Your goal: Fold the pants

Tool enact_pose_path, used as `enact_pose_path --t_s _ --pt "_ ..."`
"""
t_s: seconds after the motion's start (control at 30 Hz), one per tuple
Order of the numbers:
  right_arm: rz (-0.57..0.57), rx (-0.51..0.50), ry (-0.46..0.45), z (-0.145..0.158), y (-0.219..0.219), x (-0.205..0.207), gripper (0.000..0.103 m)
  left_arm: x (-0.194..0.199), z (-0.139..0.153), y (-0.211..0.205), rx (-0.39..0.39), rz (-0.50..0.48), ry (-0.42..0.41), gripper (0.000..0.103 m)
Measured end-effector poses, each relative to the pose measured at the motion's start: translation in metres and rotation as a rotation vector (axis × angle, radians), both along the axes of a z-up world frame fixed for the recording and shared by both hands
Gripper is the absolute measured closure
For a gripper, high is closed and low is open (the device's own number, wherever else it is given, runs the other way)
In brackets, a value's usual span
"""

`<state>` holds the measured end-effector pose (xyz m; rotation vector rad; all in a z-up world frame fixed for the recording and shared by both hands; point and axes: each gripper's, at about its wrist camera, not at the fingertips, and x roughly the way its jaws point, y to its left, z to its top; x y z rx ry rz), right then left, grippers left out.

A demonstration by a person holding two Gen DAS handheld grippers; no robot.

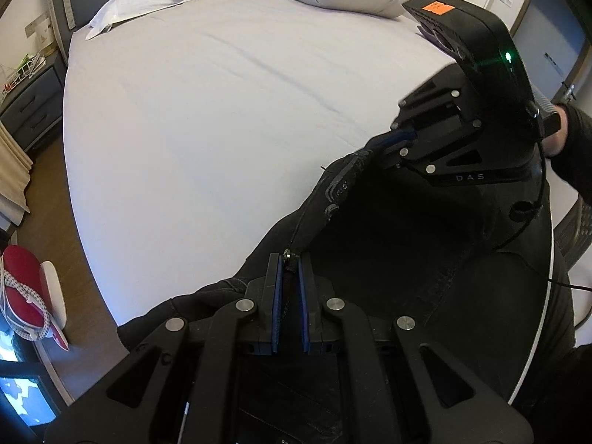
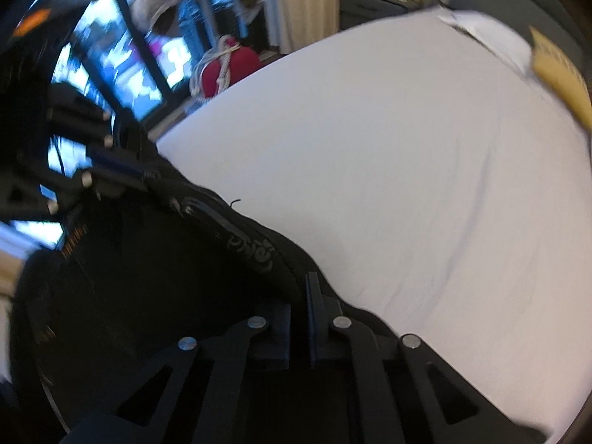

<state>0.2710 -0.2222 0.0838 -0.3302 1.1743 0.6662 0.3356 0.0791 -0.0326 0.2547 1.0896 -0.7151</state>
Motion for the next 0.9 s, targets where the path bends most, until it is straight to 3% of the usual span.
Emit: enact_pose_path --t_s 0.27,0.4,0.5,0.7,0.77,0.9 --pt "-0.174 0.243 0.17 -0.005 -0.003 -0.01 0.095 -0.014 0.009 0.003 -0.004 -0.002 0.006 0.096" --pt "-0.183 0.283 0.204 -0.004 0.002 -0.022 0.095 -0.026 0.013 0.005 -0.003 -0.002 0.016 0.096" --pt "-0.154 0.266 0.177 0.004 0.002 -0.031 0.096 -0.039 0.015 0.007 0.002 -0.006 0.023 0.096" --pt "0.129 -0.081 -0.083 0.024 0.045 -0.095 0.096 -0.087 0.026 0.0 0.051 -0.048 -0.034 0.096" --pt "0.257 -0.226 -0.221 0.023 0.062 -0.13 0.096 -0.108 0.027 -0.006 0.071 -0.072 -0.052 0.096" --pt "0.454 -0.413 -0.409 0.012 0.073 -0.185 0.096 -0.149 0.022 -0.017 0.103 -0.127 -0.07 0.096"
